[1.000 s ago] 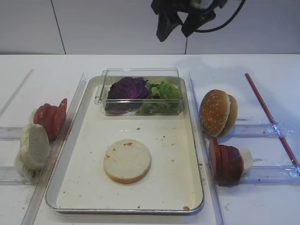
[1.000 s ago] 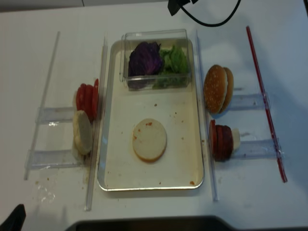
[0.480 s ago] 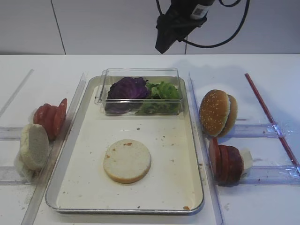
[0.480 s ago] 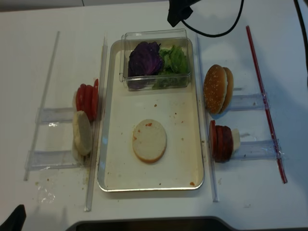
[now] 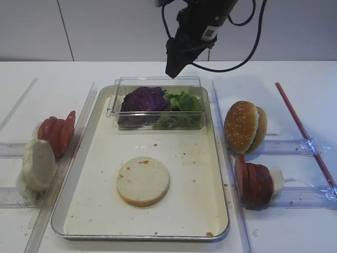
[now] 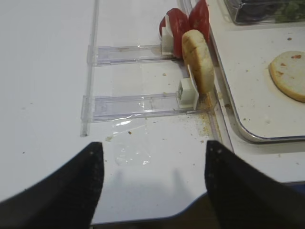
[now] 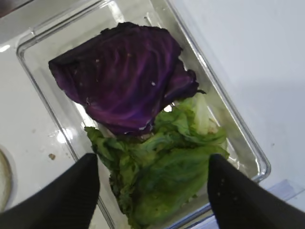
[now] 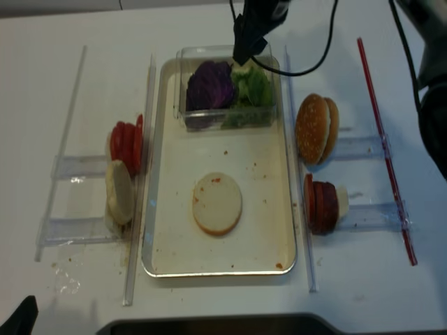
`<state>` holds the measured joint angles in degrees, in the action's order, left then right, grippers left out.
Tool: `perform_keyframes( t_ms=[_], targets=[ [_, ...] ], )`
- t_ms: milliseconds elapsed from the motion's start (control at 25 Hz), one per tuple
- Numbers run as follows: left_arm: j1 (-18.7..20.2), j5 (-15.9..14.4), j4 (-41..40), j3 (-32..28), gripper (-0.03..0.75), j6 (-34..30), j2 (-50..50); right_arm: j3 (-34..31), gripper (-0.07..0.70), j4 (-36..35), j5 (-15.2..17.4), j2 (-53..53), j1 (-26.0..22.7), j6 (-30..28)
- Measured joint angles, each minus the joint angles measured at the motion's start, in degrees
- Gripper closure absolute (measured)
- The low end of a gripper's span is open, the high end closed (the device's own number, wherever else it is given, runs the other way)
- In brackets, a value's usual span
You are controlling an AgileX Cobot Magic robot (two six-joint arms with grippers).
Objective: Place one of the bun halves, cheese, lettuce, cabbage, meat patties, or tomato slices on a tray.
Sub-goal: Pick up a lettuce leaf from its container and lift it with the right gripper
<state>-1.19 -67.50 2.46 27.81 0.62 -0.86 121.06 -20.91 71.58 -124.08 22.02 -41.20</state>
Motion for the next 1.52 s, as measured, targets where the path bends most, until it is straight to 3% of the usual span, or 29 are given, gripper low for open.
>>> perform_keyframes(
  t_ms=[280, 720, 1120, 1520],
  targets=[
    [0.00, 0.00, 0.00, 0.00, 0.295, 0.00, 0.00, 0.00, 0.132, 0.89, -0.08, -0.67, 0.69, -8.63],
    [0.00, 0.00, 0.00, 0.00, 0.295, 0.00, 0.00, 0.00, 0.134, 2.31, -0.22, -3.60, 0.69, -9.69],
    [0.00, 0.00, 0.00, 0.00, 0.295, 0.00, 0.00, 0.00, 0.134, 3.56, -0.34, -4.04, 0.69, -17.74],
    [0.00, 0.00, 0.00, 0.00, 0.295, 0.00, 0.00, 0.00, 0.135, 5.16, -0.42, -5.77, 0.69, -17.14]
  ],
)
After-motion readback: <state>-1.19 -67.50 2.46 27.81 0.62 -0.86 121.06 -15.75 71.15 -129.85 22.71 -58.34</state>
